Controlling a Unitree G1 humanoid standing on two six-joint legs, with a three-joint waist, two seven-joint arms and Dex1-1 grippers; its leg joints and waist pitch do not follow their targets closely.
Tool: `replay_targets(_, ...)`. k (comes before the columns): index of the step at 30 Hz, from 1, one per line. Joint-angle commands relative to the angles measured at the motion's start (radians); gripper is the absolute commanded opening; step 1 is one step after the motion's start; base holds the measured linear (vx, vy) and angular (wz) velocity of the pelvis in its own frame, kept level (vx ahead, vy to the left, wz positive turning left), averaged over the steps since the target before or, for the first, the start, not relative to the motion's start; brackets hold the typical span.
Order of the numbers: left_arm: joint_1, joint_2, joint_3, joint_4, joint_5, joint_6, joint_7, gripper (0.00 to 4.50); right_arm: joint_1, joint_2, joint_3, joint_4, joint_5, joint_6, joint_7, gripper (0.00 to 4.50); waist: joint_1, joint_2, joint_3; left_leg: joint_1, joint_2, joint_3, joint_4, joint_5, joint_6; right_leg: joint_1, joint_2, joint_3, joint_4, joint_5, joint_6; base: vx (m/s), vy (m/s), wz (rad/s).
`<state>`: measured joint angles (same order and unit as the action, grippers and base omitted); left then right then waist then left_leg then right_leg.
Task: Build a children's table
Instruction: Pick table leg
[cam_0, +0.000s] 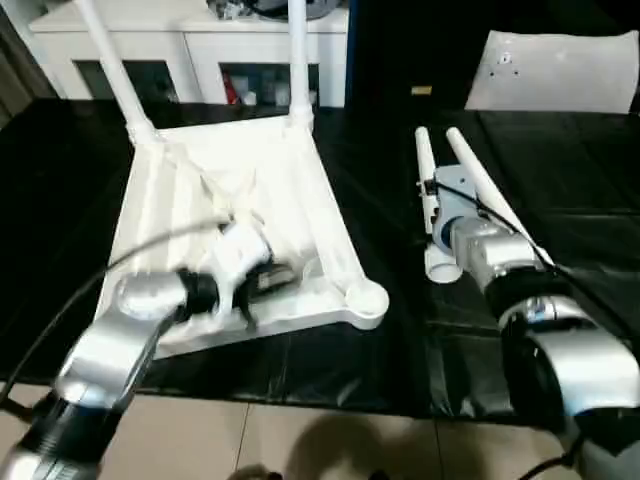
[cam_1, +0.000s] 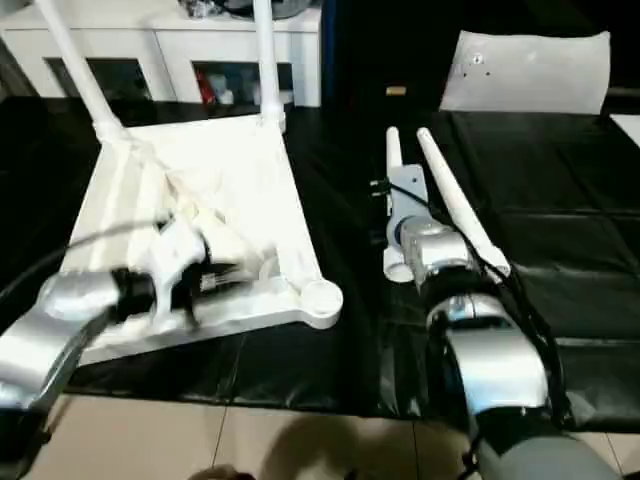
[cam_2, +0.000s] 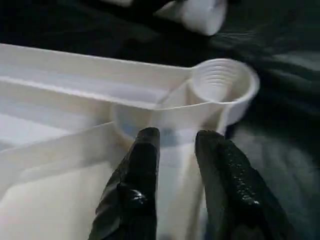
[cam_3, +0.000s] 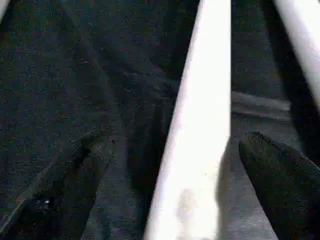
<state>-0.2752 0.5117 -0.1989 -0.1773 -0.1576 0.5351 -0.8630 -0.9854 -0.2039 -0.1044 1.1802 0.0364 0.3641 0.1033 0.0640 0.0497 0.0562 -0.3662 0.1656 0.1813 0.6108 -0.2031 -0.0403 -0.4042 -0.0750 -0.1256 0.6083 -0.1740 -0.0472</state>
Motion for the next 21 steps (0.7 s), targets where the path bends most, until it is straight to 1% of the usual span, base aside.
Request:
replay_targets(1, 0.003, 0.01, -0.001, -0.046, -0.01, 0.031, 0.008, 1.68, -0.007, -0.001, -0.031, 0.046, 0.025, 0.045, -0.008, 4.33, -0.001, 0.003, -0.061, 0.012, 0.066, -0.03, -0.072, -0.241, -0.002, 0.056, -0.09, 0.073, -0.076, -0.31, -0.18, 0.0, 0.0, 0.0)
replay_targets(2, 0.002, 0.013, -0.004, -0.056, -0.011, 0.037, 0.017, 1.8, -0.015, -0.004, -0.045, 0.058, 0.036, 0.07, -0.014, 4.22, -0.002, 0.007, -0.061, 0.013, 0.066, -0.031, -0.073, -0.246, -0.005, 0.056, -0.088, 0.072, -0.074, -0.313, -0.178, 0.0, 0.0, 0.0)
replay_targets(5, -0.003, 0.015, -0.008, -0.065, -0.01, 0.047, 0.026, 2.06, -0.028, -0.01, -0.064, 0.077, 0.049, 0.102, -0.021, 4.1, -0.006, 0.004, -0.061, 0.011, 0.063, -0.031, -0.072, -0.257, -0.007, 0.056, -0.086, 0.071, -0.077, -0.319, -0.17, 0.0, 0.0, 0.0)
replay_targets(6, -0.006, 0.014, -0.01, -0.068, -0.01, 0.052, 0.028, 2.1, -0.033, -0.013, -0.073, 0.085, 0.054, 0.11, -0.022, 3.97, -0.005, 0.003, -0.064, 0.01, 0.062, -0.031, -0.071, -0.246, -0.007, 0.057, -0.088, 0.071, -0.075, -0.311, -0.17, 0.0, 0.0, 0.0)
replay_targets(7, -0.008, 0.014, -0.011, -0.075, -0.007, 0.061, 0.027, 2.19, -0.039, -0.016, -0.076, 0.096, 0.053, 0.115, -0.021, 3.75, -0.005, 0.004, -0.065, 0.01, 0.062, -0.031, -0.07, -0.239, -0.006, 0.057, -0.087, 0.07, -0.074, -0.304, -0.172, 0.0, 0.0, 0.0)
replay_targets(8, -0.011, 0.013, -0.013, -0.082, -0.006, 0.072, 0.026, 2.43, -0.048, -0.023, -0.08, 0.108, 0.057, 0.13, -0.009, 3.73, -0.005, 0.009, -0.065, 0.01, 0.062, -0.031, -0.069, -0.236, -0.005, 0.056, -0.087, 0.07, -0.074, -0.298, -0.174, 0.0, 0.0, 0.0)
replay_targets(9, -0.013, 0.012, -0.015, -0.088, -0.005, 0.079, 0.025, 2.43, -0.054, -0.028, -0.081, 0.116, 0.058, 0.139, 0.0, 3.73, -0.005, 0.006, -0.067, 0.01, 0.062, -0.03, -0.068, -0.226, -0.002, 0.057, -0.085, 0.07, -0.072, -0.275, -0.18, 0.0, 0.0, 0.0)
replay_targets(10, -0.016, 0.011, -0.018, -0.092, -0.006, 0.082, 0.023, 2.55, -0.06, -0.035, -0.081, 0.122, 0.058, 0.151, 0.009, 3.56, -0.006, 0.006, -0.068, 0.009, 0.062, -0.03, -0.067, -0.22, 0.001, 0.058, -0.084, 0.07, -0.069, -0.261, -0.189, 0.0, 0.0, 0.0)
replay_targets(11, -0.018, 0.011, -0.019, -0.096, -0.007, 0.086, 0.024, 2.64, -0.064, -0.038, -0.082, 0.126, 0.057, 0.157, 0.013, 3.41, -0.005, 0.007, -0.067, 0.009, 0.062, -0.029, -0.067, -0.221, 0.003, 0.057, -0.084, 0.069, -0.069, -0.261, -0.192, 0.0, 0.0, 0.0)
replay_targets(12, -0.02, 0.009, -0.02, -0.101, -0.011, 0.093, 0.026, 2.64, -0.067, -0.042, -0.072, 0.129, 0.049, 0.17, 0.047, 3.41, -0.004, 0.005, -0.066, 0.006, 0.061, -0.028, -0.066, -0.219, 0.007, 0.059, -0.084, 0.069, -0.069, -0.258, -0.194, 0.0, 0.0, 0.0)
replay_targets(13, -0.022, 0.01, -0.022, -0.109, -0.016, 0.103, 0.029, 2.76, -0.07, -0.05, -0.069, 0.134, 0.046, 0.189, 0.081, 3.31, -0.004, 0.009, -0.067, 0.005, 0.061, -0.028, -0.065, -0.217, 0.011, 0.06, -0.084, 0.068, -0.069, -0.26, -0.195, 0.0, 0.0, 0.0)
replay_targets(14, -0.022, 0.01, -0.023, -0.11, -0.017, 0.103, 0.029, 2.87, -0.07, -0.052, -0.069, 0.134, 0.046, 0.192, 0.083, 3.27, -0.004, 0.008, -0.067, 0.004, 0.062, -0.028, -0.065, -0.214, 0.013, 0.06, -0.085, 0.068, -0.07, -0.26, -0.195, 0.0, 0.0, 0.0)
replay_targets(15, -0.023, 0.01, -0.025, -0.113, -0.018, 0.106, 0.029, 2.94, -0.069, -0.059, -0.07, 0.136, 0.046, 0.2, 0.09, 3.13, -0.003, 0.006, -0.066, 0.004, 0.062, -0.028, -0.064, -0.213, 0.014, 0.06, -0.084, 0.067, -0.071, -0.267, -0.194, 0.0, 0.0, 0.0)
replay_targets(16, -0.024, 0.011, -0.025, -0.115, -0.02, 0.108, 0.028, 3.0, -0.068, -0.064, -0.07, 0.137, 0.044, 0.205, 0.096, 2.99, -0.002, 0.009, -0.066, 0.005, 0.062, -0.028, -0.064, -0.213, 0.014, 0.059, -0.084, 0.067, -0.071, -0.273, -0.192, 0.0, 0.0, 0.0)
replay_targets(18, -0.026, 0.013, -0.028, -0.12, -0.024, 0.114, 0.023, 3.14, -0.067, -0.074, -0.063, 0.139, 0.035, 0.214, 0.112, 2.87, -0.003, 0.007, -0.065, 0.006, 0.061, -0.028, -0.064, -0.226, 0.011, 0.058, -0.084, 0.066, -0.074, -0.292, -0.189, 0.0, 0.0, 0.0)
replay_targets(19, -0.028, 0.014, -0.029, -0.123, -0.027, 0.118, 0.018, 3.21, -0.067, -0.08, -0.055, 0.14, 0.028, 0.219, 0.128, 2.8, -0.002, 0.014, -0.065, 0.006, 0.061, -0.029, -0.063, -0.232, 0.009, 0.058, -0.084, 0.066, -0.074, -0.301, -0.187, 0.0, 0.0, 0.0)
replay_targets(20, -0.03, 0.015, -0.029, -0.125, -0.028, 0.121, 0.016, 3.21, -0.067, -0.085, -0.053, 0.142, 0.025, 0.222, 0.138, 2.69, -0.002, 0.014, -0.065, 0.006, 0.061, -0.029, -0.063, -0.232, 0.009, 0.058, -0.084, 0.066, -0.074, -0.301, -0.187, 0.0, 0.0, 0.0)
replay_targets(21, -0.035, 0.017, -0.03, -0.126, -0.031, 0.125, 0.013, 3.36, -0.067, -0.092, -0.05, 0.143, 0.023, 0.228, 0.157, 2.55, -0.004, 0.011, -0.064, 0.007, 0.061, -0.029, -0.063, -0.24, 0.009, 0.057, -0.083, 0.065, -0.077, -0.306, -0.185, 0.0, 0.0, 0.0)
